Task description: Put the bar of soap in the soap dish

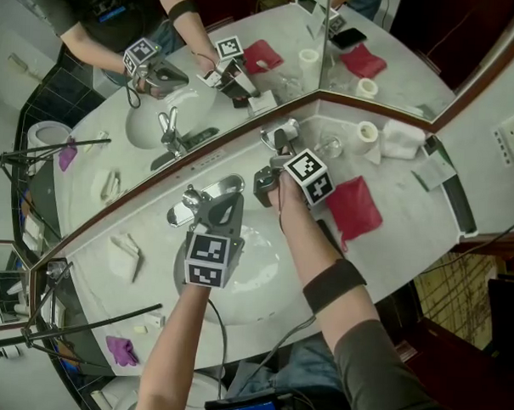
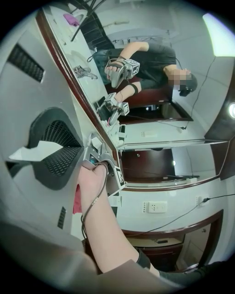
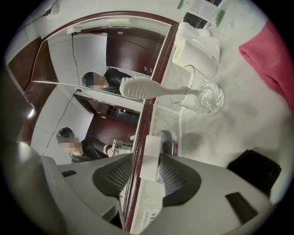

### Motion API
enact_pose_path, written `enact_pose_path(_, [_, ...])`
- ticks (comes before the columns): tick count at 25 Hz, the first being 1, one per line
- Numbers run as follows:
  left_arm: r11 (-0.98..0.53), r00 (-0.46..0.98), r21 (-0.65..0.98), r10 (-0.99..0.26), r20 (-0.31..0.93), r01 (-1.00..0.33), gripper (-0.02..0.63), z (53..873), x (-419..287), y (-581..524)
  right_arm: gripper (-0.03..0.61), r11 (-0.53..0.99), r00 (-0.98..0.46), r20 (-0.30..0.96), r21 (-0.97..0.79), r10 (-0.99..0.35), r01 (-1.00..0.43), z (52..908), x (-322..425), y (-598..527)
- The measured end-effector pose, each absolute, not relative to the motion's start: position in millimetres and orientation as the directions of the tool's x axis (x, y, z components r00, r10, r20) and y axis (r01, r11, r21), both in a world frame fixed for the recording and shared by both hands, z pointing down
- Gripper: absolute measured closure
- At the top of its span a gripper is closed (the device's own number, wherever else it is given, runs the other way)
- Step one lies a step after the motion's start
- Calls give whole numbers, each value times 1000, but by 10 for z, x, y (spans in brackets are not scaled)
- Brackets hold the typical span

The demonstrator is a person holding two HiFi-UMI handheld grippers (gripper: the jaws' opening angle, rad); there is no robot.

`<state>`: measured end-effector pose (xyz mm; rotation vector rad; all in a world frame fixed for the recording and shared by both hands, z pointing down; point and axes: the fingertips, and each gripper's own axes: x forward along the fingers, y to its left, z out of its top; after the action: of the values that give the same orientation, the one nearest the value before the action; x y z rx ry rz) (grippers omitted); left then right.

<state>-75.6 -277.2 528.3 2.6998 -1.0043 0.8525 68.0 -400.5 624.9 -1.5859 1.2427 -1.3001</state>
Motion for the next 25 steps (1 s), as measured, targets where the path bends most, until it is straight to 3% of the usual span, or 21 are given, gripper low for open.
enact_pose_path(25, [-776, 643, -67, -564, 518, -627, 614, 4938, -772, -2677, 374, -258, 9, 265, -932, -964, -256, 5870, 669, -3839])
